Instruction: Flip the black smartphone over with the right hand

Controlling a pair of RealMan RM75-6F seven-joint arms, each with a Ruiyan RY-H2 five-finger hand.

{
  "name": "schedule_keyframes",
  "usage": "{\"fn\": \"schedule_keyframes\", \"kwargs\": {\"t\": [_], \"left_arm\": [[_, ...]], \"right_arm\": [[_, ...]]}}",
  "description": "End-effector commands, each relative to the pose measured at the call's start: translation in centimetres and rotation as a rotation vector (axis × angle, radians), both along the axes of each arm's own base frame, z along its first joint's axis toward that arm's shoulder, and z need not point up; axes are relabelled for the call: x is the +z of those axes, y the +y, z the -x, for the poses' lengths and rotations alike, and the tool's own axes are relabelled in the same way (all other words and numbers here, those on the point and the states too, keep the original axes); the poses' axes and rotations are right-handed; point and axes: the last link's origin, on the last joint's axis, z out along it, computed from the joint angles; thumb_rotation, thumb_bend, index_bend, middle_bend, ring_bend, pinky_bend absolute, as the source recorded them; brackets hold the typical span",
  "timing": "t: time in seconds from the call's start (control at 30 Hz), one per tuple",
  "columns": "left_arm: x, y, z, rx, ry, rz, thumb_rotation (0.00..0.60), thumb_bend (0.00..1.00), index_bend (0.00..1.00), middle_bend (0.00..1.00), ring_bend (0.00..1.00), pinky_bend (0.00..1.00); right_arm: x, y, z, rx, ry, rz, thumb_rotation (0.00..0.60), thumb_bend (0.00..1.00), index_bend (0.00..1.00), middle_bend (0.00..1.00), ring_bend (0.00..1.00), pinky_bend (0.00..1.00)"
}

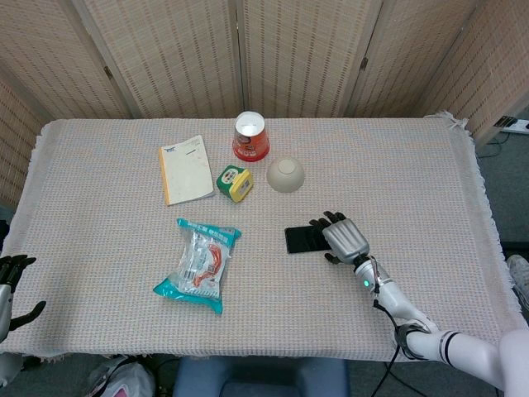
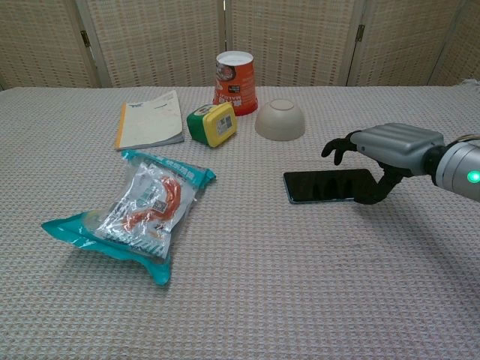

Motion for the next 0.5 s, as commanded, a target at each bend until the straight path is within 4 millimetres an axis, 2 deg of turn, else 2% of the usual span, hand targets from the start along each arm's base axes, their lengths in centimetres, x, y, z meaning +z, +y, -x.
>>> {"fn": "schedule_keyframes", "kwargs": {"t": [0.03,0.5], "left_arm": [[0.02,-0.02,0.05,0.001,-0.001,0.002,0.6,0.2,0.24,0.22,0.16,0.25],[0.13,-0.08,0.46,0.01,-0.007,0.003,0.6,0.2,0.24,0.22,0.16,0.25]], "right_arm": [[-0.81,-0.32,-0.3,0.001,0.01,-0.007,0.6,0.18,0.19,0.26,0.11,0.2],[-1.62,-0.76,-0.58,0.004,0.036,-0.008,0.6,0.19,0.22,0.28,0.11,0.2]]}}
